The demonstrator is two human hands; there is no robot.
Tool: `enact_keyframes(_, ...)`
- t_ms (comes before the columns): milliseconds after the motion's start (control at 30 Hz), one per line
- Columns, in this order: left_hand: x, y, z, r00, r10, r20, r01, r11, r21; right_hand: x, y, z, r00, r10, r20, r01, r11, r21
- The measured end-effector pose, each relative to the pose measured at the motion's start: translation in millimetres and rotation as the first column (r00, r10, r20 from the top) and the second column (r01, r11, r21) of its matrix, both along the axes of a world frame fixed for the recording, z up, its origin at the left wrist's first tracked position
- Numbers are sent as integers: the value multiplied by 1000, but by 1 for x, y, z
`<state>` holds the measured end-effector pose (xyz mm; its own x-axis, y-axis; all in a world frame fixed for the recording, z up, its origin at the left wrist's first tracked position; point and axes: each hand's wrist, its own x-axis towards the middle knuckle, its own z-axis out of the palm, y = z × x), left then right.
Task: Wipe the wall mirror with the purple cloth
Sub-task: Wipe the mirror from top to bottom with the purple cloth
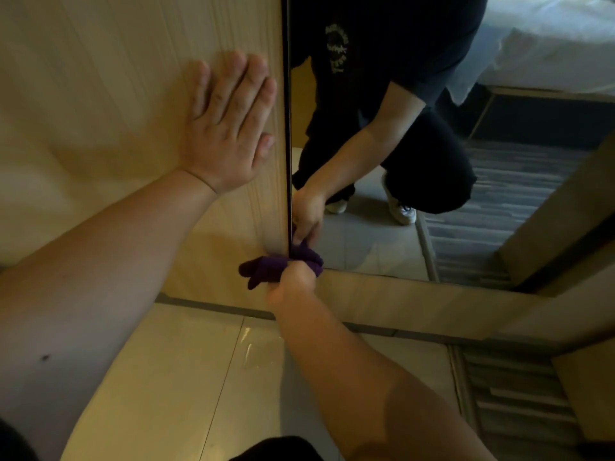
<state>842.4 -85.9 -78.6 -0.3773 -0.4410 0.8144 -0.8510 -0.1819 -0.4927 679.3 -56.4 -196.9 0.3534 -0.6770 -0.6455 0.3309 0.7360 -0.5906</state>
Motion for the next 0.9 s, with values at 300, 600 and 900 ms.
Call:
enact_keyframes(300,-8,12,5,996,68,-54,-63,994,92,-57,32,15,842,529,108,-537,840,75)
enact_keyframes(600,-91,60,43,894,192,-405,-38,933,358,-190,5,100,800,584,137,-589,808,-1)
enact_keyframes(900,-214,89,215,856,57,-514,375,617,692,-273,1,314,639,699,-323,-769,589,-248)
